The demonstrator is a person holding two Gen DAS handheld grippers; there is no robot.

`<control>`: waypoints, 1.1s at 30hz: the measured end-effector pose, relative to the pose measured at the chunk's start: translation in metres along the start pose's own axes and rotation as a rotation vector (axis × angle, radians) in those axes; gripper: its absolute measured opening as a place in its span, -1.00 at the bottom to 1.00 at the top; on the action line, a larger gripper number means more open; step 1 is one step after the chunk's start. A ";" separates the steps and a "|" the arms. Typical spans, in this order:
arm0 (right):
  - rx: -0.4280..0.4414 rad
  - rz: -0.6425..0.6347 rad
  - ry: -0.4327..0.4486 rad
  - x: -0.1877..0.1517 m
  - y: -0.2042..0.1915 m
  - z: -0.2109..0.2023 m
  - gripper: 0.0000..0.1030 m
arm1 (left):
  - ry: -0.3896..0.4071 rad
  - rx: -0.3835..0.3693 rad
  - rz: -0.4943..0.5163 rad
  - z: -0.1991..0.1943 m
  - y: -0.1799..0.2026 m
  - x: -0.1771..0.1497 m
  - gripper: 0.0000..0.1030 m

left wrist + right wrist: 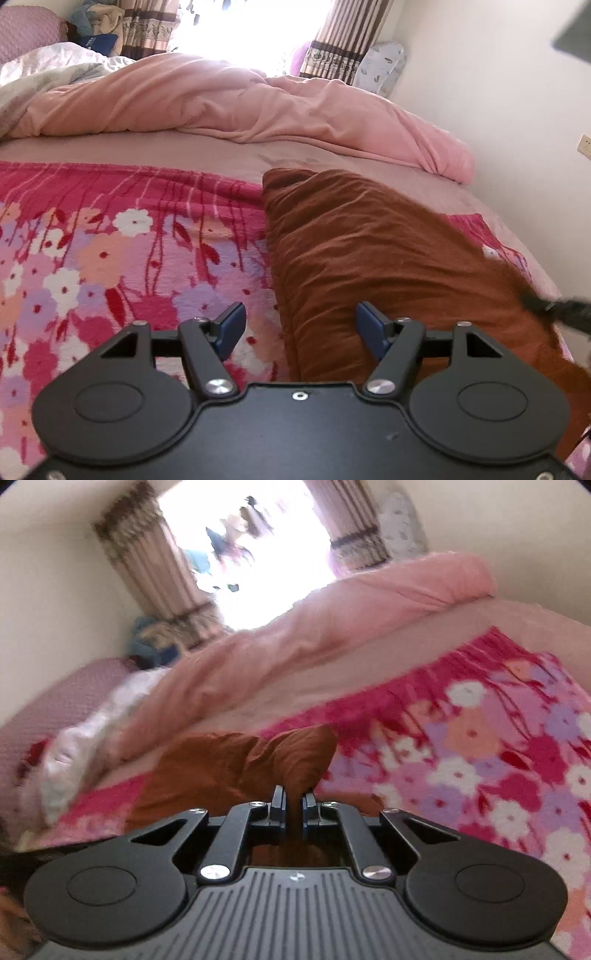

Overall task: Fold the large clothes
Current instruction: 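Push the folded coat bundle into shape with both grippers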

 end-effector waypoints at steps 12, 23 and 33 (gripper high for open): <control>-0.060 0.053 0.038 -0.018 0.008 -0.019 0.02 | 0.035 -0.013 0.030 -0.033 -0.004 -0.014 0.30; -0.002 0.256 0.082 -0.100 0.010 -0.121 0.43 | -0.061 -0.120 0.182 -0.109 -0.006 -0.142 0.17; 0.073 0.329 0.066 -0.118 -0.002 -0.109 0.43 | -0.100 -0.067 0.106 -0.084 -0.015 -0.152 -0.12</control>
Point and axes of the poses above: each gripper's, at about its wrist camera, not at the fingertips, and z roughly the way its jaws point, y to its right, x to its top, the point moved 4 cm from there along z, roughly the way its jaws point, and after that the axes turned 13 degrees about -z, right-handed, at the moved point
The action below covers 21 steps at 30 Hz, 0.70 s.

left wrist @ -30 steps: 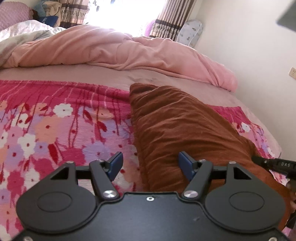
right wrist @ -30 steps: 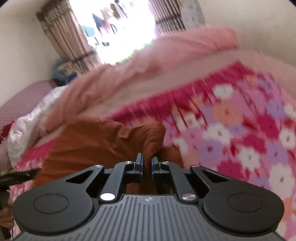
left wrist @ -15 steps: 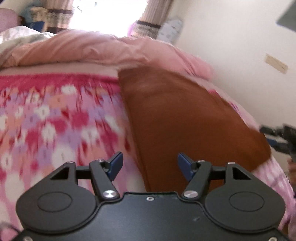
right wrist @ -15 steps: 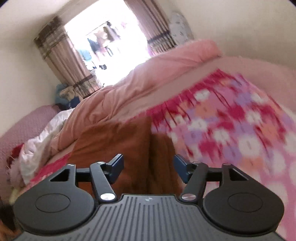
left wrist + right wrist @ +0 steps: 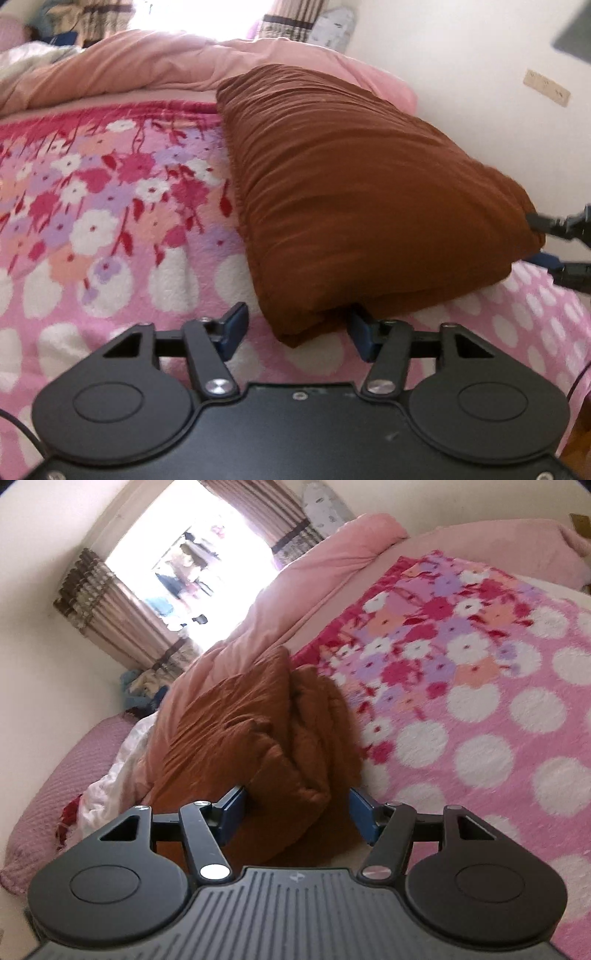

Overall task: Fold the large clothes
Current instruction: 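Push the folded coat bundle into shape with both grippers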

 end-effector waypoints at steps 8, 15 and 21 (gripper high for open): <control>-0.029 -0.025 0.105 0.012 -0.015 -0.020 -0.62 | -0.001 -0.019 -0.114 -0.016 -0.005 0.010 -0.56; -0.084 0.000 -0.016 -0.017 0.016 0.016 -0.61 | -0.047 -0.013 -0.191 0.007 -0.021 0.004 -0.53; -0.069 -0.003 0.022 -0.014 0.012 0.003 -0.38 | -0.039 0.035 -0.161 -0.006 -0.015 0.003 -0.33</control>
Point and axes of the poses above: each gripper's, at about its wrist camera, not at the fingertips, and z roughly the way its jaws point, y to its right, x to its top, the point moved 4 cm from there along z, roughly the way its jaws point, and after that the axes turned 13 degrees about -z, right-handed, at the moved point
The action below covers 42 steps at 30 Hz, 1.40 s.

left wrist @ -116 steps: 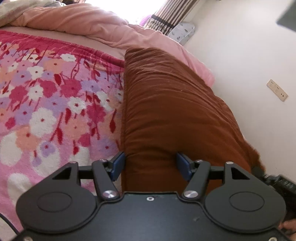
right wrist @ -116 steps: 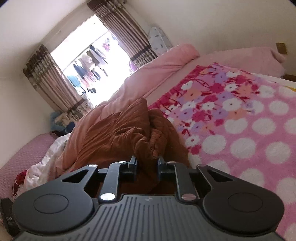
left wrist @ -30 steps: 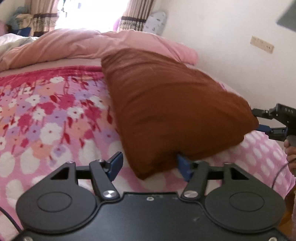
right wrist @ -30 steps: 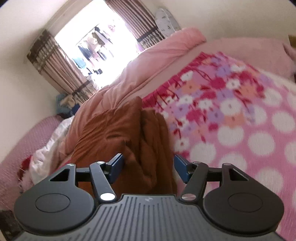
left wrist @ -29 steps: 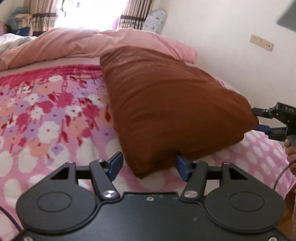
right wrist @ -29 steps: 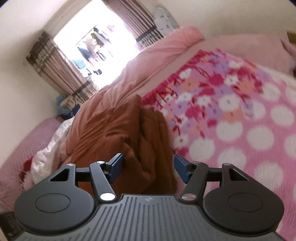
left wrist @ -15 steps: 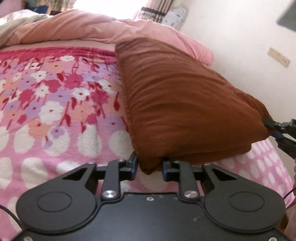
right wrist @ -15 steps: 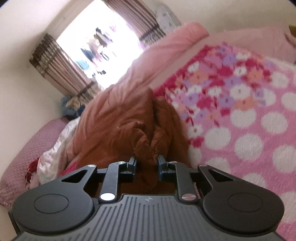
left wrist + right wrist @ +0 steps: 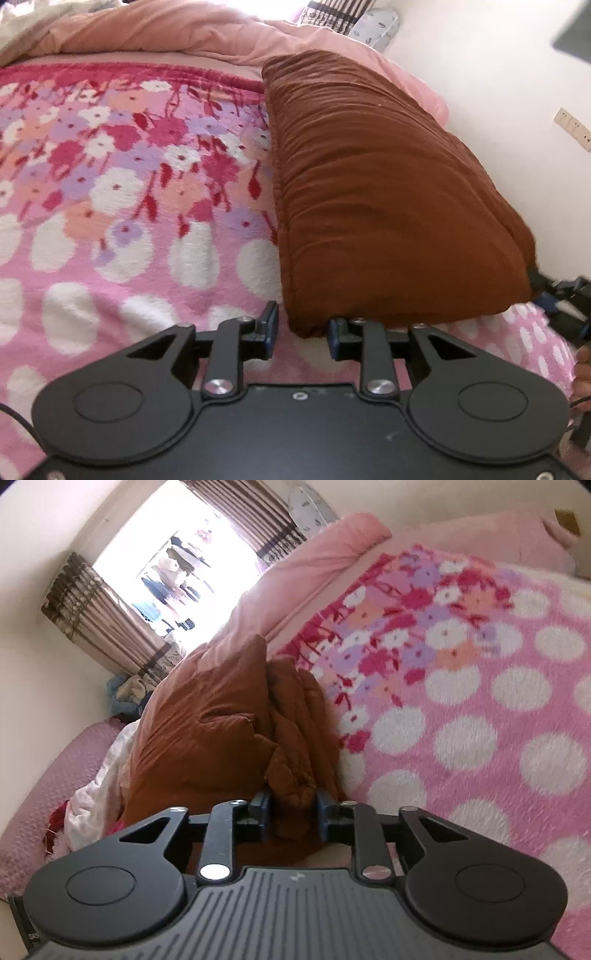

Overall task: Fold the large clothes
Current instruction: 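Push the folded coat bundle into shape with both grippers, then press the brown coat bundle flat with both open grippers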

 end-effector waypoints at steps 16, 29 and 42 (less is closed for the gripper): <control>-0.108 -0.459 0.132 0.035 -0.102 -0.015 -0.15 | 0.156 -0.070 -0.025 -0.048 0.056 0.041 -0.09; -0.155 -0.383 0.001 -0.003 -0.068 0.022 -0.48 | 0.071 -0.047 0.018 0.005 0.057 0.025 -0.01; -0.184 -0.467 0.035 0.066 -0.116 0.042 -0.42 | 0.125 -0.019 0.046 0.020 0.095 0.102 -0.05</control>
Point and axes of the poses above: each gripper's, at about its wrist camera, not at the fingertips, and z roughly the way its jaws point, y to its right, x to its top, the point moved 4 cm from there along z, roughly the way its jaws point, and after that the axes turned 13 degrees about -z, right-handed, at the moved point
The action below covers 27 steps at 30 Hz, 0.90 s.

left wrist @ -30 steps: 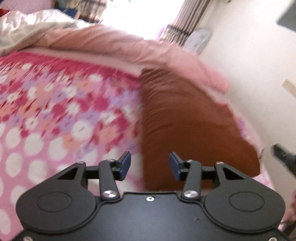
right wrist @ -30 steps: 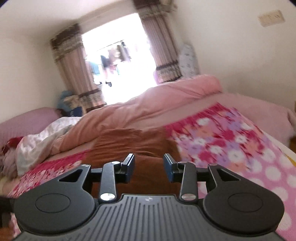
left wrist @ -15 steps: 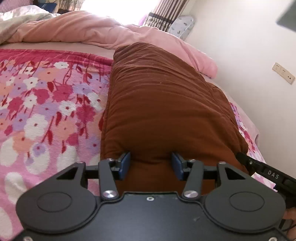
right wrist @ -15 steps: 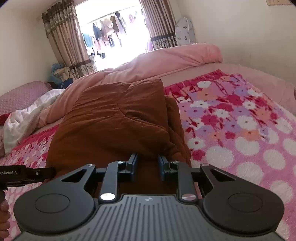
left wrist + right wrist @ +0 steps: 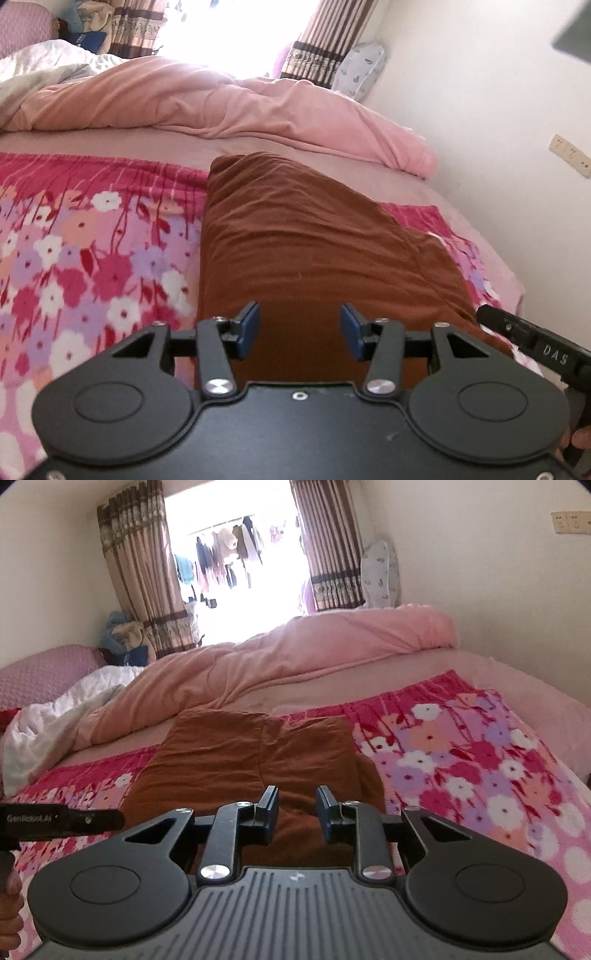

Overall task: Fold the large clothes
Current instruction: 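Press the brown coat bundle flat with both open grippers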

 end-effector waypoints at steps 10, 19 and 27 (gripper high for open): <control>-0.008 -0.016 -0.122 -0.013 -0.003 0.055 -0.43 | -0.019 0.052 0.035 0.027 -0.003 -0.001 0.18; -0.012 -0.016 -0.129 -0.020 -0.005 0.059 -0.44 | -0.011 0.057 0.024 0.032 -0.010 -0.004 0.28; -0.043 -0.057 -0.090 -0.006 -0.013 0.025 -0.41 | 0.040 0.018 0.009 -0.016 0.000 -0.010 0.23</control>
Point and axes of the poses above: each gripper's, at about its wrist camera, not at the fingertips, and z roughly the way its jaws point, y to its right, x to its top, the point moved 4 cm from there along z, roughly the way its jaws point, and after that the axes turned 13 degrees about -z, right-handed, at the moved point
